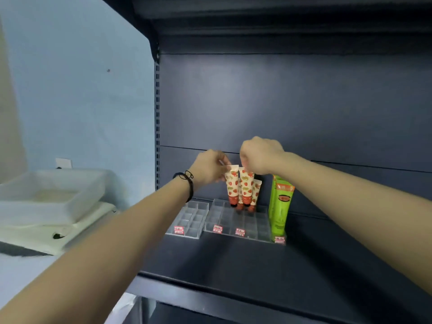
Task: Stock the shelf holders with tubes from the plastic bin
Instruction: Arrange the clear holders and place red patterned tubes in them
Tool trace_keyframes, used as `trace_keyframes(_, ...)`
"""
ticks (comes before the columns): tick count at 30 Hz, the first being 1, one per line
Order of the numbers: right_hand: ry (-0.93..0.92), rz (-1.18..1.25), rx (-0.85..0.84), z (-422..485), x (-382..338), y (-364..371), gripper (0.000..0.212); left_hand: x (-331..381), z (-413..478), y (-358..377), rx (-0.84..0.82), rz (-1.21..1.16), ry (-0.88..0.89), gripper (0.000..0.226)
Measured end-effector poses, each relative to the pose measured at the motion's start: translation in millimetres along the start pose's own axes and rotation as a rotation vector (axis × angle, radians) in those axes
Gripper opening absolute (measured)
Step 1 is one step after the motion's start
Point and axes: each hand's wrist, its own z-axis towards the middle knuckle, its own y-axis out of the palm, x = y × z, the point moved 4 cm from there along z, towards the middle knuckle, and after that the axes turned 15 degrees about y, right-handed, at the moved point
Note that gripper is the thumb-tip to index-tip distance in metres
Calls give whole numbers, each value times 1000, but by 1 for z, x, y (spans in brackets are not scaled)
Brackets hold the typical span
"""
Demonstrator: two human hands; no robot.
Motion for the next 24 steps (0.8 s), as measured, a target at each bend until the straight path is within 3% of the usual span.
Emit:
trace_keyframes(8, 111, -52, -55, 19, 14, 40, 30, -33, 24, 48, -12, 11, -37, 7)
trace_keyframes(24, 121, -103, -44, 35, 19, 82, 25, -54, 31, 82, -32, 69, -77, 21)
